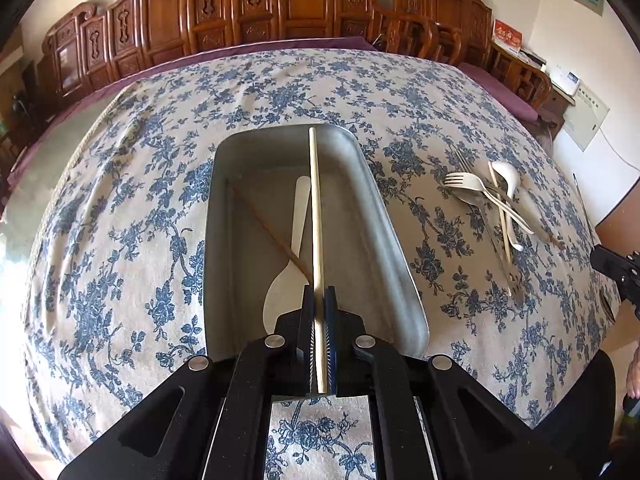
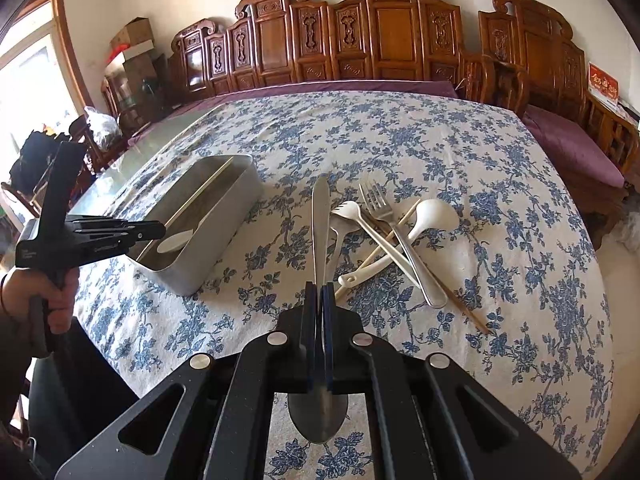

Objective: Organize utensils
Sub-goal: 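Place the chopstick into the grey tray and open the left tool while the right tool holds the metal spoon, then lower the metal spoon into the grey tray and open the right tool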

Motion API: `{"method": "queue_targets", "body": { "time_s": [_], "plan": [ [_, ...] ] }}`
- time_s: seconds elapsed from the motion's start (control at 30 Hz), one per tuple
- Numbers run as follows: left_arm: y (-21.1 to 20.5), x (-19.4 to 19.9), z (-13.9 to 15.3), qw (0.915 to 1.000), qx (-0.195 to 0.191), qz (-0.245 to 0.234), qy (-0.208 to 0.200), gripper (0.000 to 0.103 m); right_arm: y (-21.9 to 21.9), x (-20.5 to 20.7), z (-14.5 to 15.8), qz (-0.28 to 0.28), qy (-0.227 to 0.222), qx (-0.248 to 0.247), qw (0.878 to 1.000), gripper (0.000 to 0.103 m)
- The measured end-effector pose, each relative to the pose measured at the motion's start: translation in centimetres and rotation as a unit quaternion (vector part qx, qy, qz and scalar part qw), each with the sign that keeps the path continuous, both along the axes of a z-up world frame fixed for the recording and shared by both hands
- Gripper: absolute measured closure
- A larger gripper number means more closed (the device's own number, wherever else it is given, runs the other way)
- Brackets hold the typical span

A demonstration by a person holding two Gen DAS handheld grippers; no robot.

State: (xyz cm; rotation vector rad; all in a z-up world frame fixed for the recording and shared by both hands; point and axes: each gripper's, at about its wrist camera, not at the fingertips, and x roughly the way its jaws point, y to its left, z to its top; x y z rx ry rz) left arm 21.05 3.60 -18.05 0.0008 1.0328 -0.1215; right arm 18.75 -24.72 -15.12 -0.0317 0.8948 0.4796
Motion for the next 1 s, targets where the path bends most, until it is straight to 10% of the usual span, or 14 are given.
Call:
{"method": "queue_targets", "body": {
  "time_s": [1.0],
  "plan": [
    [6.2, -1.7, 3.8, 0.9941, 0.009, 0.032, -0.104, 0.092, 14.9, 3.7, 1.2, 0.079, 0.015, 0.017, 0.997, 0.098]
  ]
}}
